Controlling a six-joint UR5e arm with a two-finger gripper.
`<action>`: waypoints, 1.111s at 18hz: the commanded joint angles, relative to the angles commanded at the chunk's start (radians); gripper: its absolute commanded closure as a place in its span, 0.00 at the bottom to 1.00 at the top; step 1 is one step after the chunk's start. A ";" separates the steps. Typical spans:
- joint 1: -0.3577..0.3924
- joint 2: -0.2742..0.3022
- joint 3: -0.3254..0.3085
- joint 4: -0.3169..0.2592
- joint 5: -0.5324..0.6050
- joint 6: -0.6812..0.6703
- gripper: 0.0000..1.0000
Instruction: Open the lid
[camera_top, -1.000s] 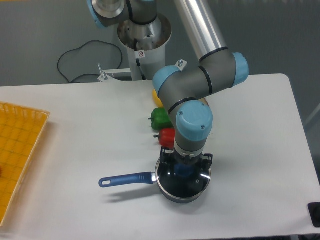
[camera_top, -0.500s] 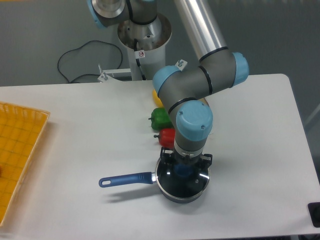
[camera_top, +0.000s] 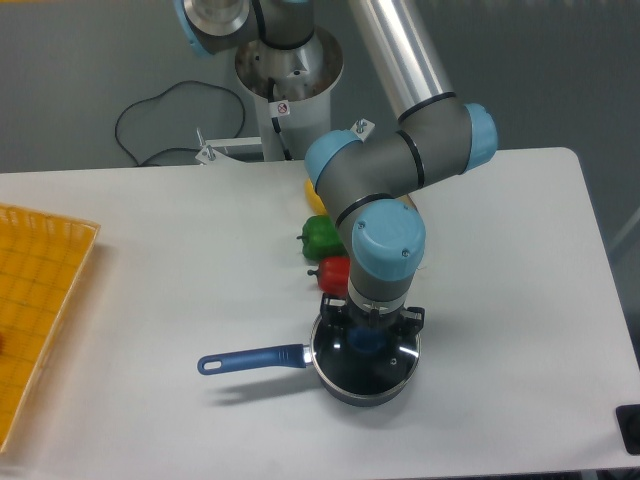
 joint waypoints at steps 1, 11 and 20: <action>0.003 0.006 0.000 -0.008 0.000 0.003 0.44; 0.023 0.045 0.005 -0.058 -0.002 0.046 0.44; 0.061 0.077 0.005 -0.137 -0.006 0.175 0.44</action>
